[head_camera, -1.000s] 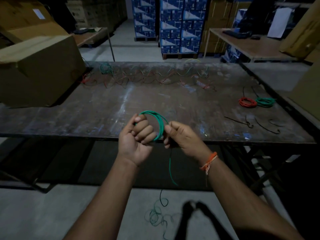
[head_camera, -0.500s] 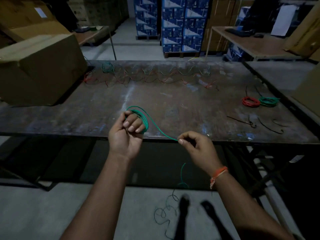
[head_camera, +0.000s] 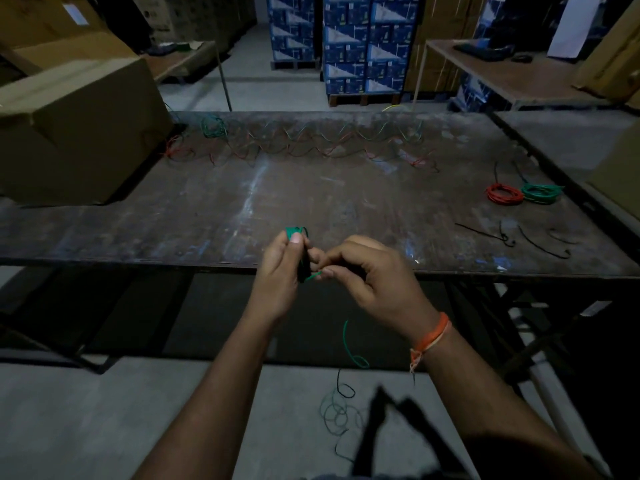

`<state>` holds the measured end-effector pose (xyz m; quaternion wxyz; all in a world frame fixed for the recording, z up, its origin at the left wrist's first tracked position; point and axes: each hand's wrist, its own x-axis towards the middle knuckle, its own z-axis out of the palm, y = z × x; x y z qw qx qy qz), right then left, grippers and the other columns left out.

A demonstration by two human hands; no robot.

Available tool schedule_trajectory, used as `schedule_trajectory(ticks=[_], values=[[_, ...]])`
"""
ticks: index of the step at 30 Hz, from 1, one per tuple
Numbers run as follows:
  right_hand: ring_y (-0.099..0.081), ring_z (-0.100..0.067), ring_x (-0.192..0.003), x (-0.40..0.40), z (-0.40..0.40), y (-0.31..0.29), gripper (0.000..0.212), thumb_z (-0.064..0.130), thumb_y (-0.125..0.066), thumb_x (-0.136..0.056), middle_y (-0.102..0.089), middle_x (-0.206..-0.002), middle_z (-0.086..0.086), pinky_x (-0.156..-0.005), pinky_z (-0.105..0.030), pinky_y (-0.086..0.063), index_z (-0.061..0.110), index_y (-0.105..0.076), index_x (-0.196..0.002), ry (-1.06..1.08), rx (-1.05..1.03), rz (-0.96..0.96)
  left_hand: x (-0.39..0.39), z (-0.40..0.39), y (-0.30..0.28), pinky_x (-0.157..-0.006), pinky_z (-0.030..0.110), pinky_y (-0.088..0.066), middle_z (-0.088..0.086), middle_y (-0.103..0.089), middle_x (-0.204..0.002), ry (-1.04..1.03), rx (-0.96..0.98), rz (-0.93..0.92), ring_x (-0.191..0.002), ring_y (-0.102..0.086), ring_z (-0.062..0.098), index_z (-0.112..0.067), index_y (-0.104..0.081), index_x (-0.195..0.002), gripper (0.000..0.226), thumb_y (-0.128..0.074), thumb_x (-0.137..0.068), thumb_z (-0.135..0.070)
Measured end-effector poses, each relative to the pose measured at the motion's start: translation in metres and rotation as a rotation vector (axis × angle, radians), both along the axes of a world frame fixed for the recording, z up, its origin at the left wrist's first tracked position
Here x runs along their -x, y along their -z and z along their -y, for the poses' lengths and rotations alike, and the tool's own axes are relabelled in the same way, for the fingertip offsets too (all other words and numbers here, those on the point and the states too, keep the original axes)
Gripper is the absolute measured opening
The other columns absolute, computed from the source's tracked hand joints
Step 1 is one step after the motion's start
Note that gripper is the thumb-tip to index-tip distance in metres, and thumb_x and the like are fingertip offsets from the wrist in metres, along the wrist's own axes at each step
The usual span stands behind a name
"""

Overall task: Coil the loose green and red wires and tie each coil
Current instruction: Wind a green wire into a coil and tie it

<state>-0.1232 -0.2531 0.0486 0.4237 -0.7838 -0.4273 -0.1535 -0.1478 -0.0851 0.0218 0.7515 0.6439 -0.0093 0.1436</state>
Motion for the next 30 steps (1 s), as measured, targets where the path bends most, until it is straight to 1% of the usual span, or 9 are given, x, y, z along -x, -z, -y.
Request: schedule_trajectory(ticks=[5, 8, 13, 17, 21, 23, 25, 27, 30], values=[[-0.064, -0.011, -0.088, -0.005, 0.001, -0.005, 0.008, 0.006, -0.069, -0.093, -0.069, -0.091, 0.001, -0.080, -0.023, -0.049, 0.009, -0.072, -0.099, -0.051, -0.027, -0.097, 0.008, -0.001, 0.003, -0.052, 0.021, -0.035, 0.004, -0.048, -0.066, 0.039, -0.259, -0.027, -0.059, -0.045, 0.012, -0.002, -0.055, -0.088, 0.033, -0.044, -0.102, -0.029], [-0.066, -0.009, -0.086, -0.009, 0.005, -0.002, 0.006, 0.008, -0.071, -0.093, -0.069, -0.090, 0.005, -0.077, -0.021, -0.050, 0.011, -0.070, -0.098, -0.045, -0.053, -0.196, 0.015, -0.002, 0.000, -0.046, 0.017, -0.029, 0.001, -0.041, -0.059, 0.144, -0.210, -0.035, -0.049, -0.037, 0.006, -0.005, -0.053, -0.082, 0.033, -0.041, -0.099, -0.030], [-0.068, -0.012, -0.084, -0.016, 0.005, 0.015, 0.009, 0.011, -0.075, -0.090, -0.069, -0.087, 0.003, -0.077, -0.032, -0.056, 0.011, -0.068, -0.095, -0.052, -0.112, -0.346, 0.026, -0.011, 0.010, -0.045, 0.022, -0.021, -0.003, -0.038, -0.053, 0.354, -0.250, -0.117, -0.046, -0.027, 0.010, -0.008, -0.054, -0.078, 0.040, -0.040, -0.102, -0.037], [-0.063, -0.014, -0.079, -0.020, 0.008, 0.041, 0.005, 0.011, -0.074, -0.091, -0.069, -0.084, -0.003, -0.076, -0.029, -0.051, 0.011, -0.070, -0.094, -0.089, -0.077, -0.528, 0.029, -0.019, 0.016, -0.043, 0.019, -0.023, -0.002, -0.036, -0.055, 0.234, -0.056, -0.133, -0.047, -0.026, 0.008, -0.015, -0.050, -0.075, 0.035, -0.043, -0.101, -0.037], [-0.056, -0.011, -0.066, -0.033, 0.022, 0.072, 0.017, 0.025, -0.075, -0.091, -0.059, -0.070, 0.003, -0.067, -0.031, -0.046, 0.021, -0.071, -0.075, 0.021, 0.455, -0.549, 0.029, -0.032, 0.018, -0.039, 0.016, -0.021, -0.005, -0.029, -0.053, 0.177, 0.229, -0.143, -0.043, -0.021, 0.006, -0.015, -0.046, -0.076, 0.030, -0.046, -0.097, -0.035], [-0.056, -0.015, -0.065, -0.046, 0.028, 0.083, 0.029, 0.033, -0.070, -0.093, -0.058, -0.065, -0.001, -0.064, -0.028, -0.040, 0.015, -0.073, -0.071, 0.206, 0.819, -0.579, 0.031, -0.037, 0.018, -0.039, 0.016, -0.017, -0.006, -0.028, -0.052, 0.169, 0.289, -0.139, -0.042, -0.019, 0.004, -0.015, -0.046, -0.076, 0.028, -0.045, -0.097, -0.034], [-0.062, -0.022, -0.074, -0.054, 0.024, 0.086, 0.029, 0.032, -0.065, -0.093, -0.064, -0.073, -0.008, -0.066, -0.026, -0.040, 0.010, -0.076, -0.077, 0.418, 0.989, -0.631, 0.032, -0.040, 0.017, -0.039, 0.016, -0.015, -0.007, -0.028, -0.052, 0.152, 0.328, -0.144, -0.042, -0.019, 0.003, -0.016, -0.045, -0.076, 0.028, -0.045, -0.097, -0.034], [-0.060, -0.022, -0.065, -0.055, 0.008, 0.085, 0.028, 0.025, -0.058, -0.094, -0.069, -0.077, -0.016, -0.058, -0.026, -0.039, 0.010, -0.075, -0.078, 0.408, 0.887, -0.766, 0.031, -0.041, 0.014, -0.038, 0.015, -0.018, -0.006, -0.028, -0.053, 0.117, 0.286, -0.162, -0.042, -0.020, 0.004, -0.016, -0.046, -0.076, 0.030, -0.046, -0.099, -0.035], [-0.058, -0.014, -0.046, -0.039, -0.026, 0.082, 0.024, 0.005, -0.042, -0.099, -0.070, -0.077, -0.022, -0.040, -0.019, -0.036, 0.018, -0.060, -0.108, 0.100, 0.363, -1.291, 0.028, -0.044, 0.012, -0.039, 0.016, -0.019, -0.002, -0.031, -0.055, 0.079, 0.096, -0.192, -0.044, -0.021, 0.006, -0.017, -0.048, -0.076, 0.035, -0.041, -0.107, -0.031]])
